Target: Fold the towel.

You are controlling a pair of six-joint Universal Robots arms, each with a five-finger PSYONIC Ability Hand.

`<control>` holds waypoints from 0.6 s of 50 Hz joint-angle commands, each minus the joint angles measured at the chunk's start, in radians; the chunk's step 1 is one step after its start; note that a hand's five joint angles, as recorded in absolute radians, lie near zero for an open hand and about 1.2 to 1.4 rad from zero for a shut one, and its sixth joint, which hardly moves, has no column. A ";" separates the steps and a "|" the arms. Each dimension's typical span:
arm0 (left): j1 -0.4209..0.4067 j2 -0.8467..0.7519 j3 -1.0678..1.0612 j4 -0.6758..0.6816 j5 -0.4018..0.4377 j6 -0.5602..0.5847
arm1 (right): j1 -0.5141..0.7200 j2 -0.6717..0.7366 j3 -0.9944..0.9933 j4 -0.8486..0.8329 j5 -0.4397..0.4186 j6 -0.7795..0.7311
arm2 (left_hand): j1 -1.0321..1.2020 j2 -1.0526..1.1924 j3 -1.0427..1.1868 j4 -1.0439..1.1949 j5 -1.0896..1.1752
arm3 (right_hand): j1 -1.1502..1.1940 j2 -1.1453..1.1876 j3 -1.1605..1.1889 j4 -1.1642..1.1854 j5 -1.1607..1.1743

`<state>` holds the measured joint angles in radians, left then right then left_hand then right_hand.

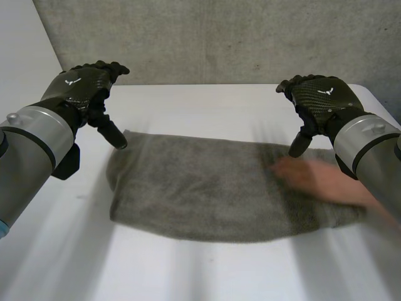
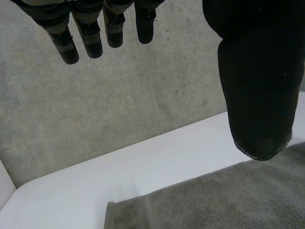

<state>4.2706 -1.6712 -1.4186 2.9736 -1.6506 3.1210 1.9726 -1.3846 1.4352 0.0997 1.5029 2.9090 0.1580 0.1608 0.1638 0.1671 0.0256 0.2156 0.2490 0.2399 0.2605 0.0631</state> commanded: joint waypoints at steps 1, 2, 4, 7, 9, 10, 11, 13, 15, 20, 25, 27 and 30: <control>0.000 0.001 -0.003 0.007 0.000 0.001 | 0.003 0.002 0.001 0.000 -0.001 -0.001 | 0.016 0.014 0.011 0.007 -0.026 | -0.041 -0.074 -0.065 -0.086 -0.063; -0.002 -0.001 -0.002 0.007 0.000 -0.001 | 0.003 0.004 0.001 0.000 -0.001 -0.001 | 0.016 0.014 0.011 0.007 -0.026 | -0.041 -0.074 -0.065 -0.086 -0.063; 0.000 -0.001 -0.003 0.007 0.000 0.001 | 0.003 0.006 0.001 0.000 -0.001 -0.001 | 0.016 0.014 0.011 0.007 -0.026 | -0.041 -0.074 -0.065 -0.086 -0.063; 0.000 0.001 -0.003 0.007 0.000 0.001 | 0.003 0.009 -0.002 0.003 0.000 -0.001 | 0.016 0.014 0.011 0.007 -0.026 | -0.041 -0.074 -0.065 -0.086 -0.063; 0.000 0.002 -0.006 0.007 0.002 0.001 | 0.003 0.009 -0.009 0.006 0.005 0.001 | 0.016 0.014 0.011 0.007 -0.026 | -0.041 -0.074 -0.065 -0.086 -0.063; 0.000 0.005 -0.009 0.007 0.003 0.001 | 0.002 0.007 -0.013 0.006 0.014 0.001 | 0.016 0.014 0.011 0.007 -0.026 | -0.041 -0.074 -0.065 -0.086 -0.063; -0.002 0.011 -0.013 0.005 0.003 0.001 | 0.002 0.007 -0.013 0.006 0.014 0.001 | 0.016 0.014 0.011 0.007 -0.026 | -0.041 -0.074 -0.065 -0.086 -0.063; -0.008 0.014 -0.019 -0.001 0.003 0.002 | -0.001 0.004 -0.013 0.014 0.010 -0.001 | 0.016 0.014 0.011 0.007 -0.026 | -0.041 -0.074 -0.065 -0.086 -0.063; -0.014 0.019 -0.033 -0.002 0.008 0.004 | -0.003 -0.001 -0.012 0.021 0.005 -0.002 | 0.016 0.014 0.011 0.007 -0.026 | -0.041 -0.074 -0.065 -0.086 -0.063; -0.012 0.054 -0.133 0.011 0.029 0.031 | -0.003 -0.010 0.037 0.063 0.005 -0.064 | 0.016 0.014 0.011 0.007 -0.026 | -0.041 -0.074 -0.065 -0.086 -0.063; 0.034 0.053 -0.274 0.079 0.069 0.128 | -0.014 -0.016 0.154 0.074 -0.004 -0.140 | 0.016 0.014 0.011 0.007 -0.026 | -0.025 -0.058 -0.049 -0.070 -0.047; 0.061 0.048 -0.324 0.120 0.083 0.162 | -0.014 -0.016 0.241 0.060 -0.015 -0.169 | 0.016 0.014 0.011 0.007 -0.026 | -0.005 -0.038 -0.029 -0.049 -0.027; 0.115 0.038 -0.403 0.214 0.123 0.214 | -0.015 -0.016 0.325 0.025 -0.053 -0.183 | 0.023 0.020 0.017 0.014 -0.019 | 0.034 0.000 0.009 -0.011 0.012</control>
<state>4.3058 -1.6205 -1.6818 3.0571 -1.5834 3.2395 1.9602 -1.4005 1.6065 0.1670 1.4953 2.7678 0.1580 0.1608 0.1638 0.1671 0.0256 0.2196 0.2490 0.2399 0.2605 0.0634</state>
